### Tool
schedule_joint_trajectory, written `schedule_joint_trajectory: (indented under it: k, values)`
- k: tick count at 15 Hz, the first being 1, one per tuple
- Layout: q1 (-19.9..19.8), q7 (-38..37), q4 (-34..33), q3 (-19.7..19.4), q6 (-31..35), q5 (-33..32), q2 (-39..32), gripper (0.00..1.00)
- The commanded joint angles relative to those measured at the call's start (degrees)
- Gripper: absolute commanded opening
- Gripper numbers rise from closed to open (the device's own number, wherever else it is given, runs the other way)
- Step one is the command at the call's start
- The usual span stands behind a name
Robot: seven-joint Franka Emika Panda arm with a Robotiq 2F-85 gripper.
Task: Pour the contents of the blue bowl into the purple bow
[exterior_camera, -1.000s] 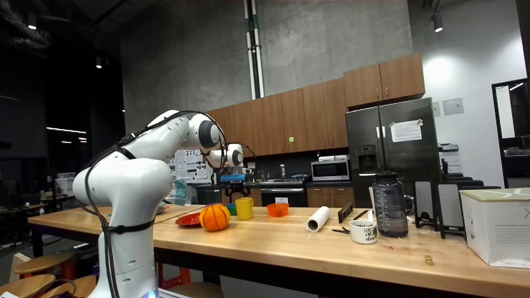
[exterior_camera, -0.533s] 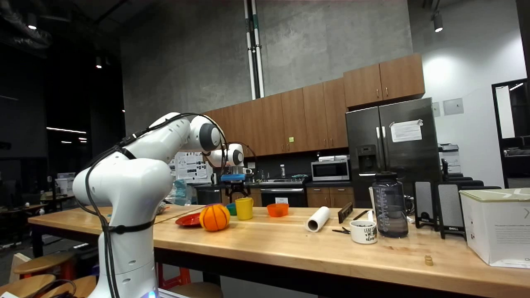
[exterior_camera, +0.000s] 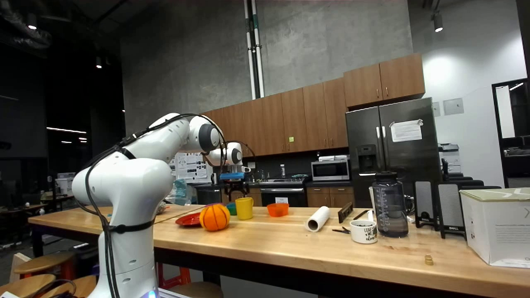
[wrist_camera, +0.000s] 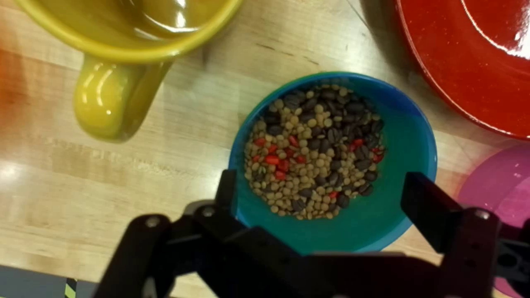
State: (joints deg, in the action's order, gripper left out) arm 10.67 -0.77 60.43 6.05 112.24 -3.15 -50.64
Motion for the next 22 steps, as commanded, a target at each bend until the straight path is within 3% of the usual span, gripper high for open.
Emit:
schedule_joint_trajectory:
  k: [1,22]
  values:
    - [0.41,0.13,-0.37,-0.57,-0.26,0.46,-0.13,1.00]
    - [-1.21,0.52,-3.08,-0.88,0.45,1.31,-2.25,1.00]
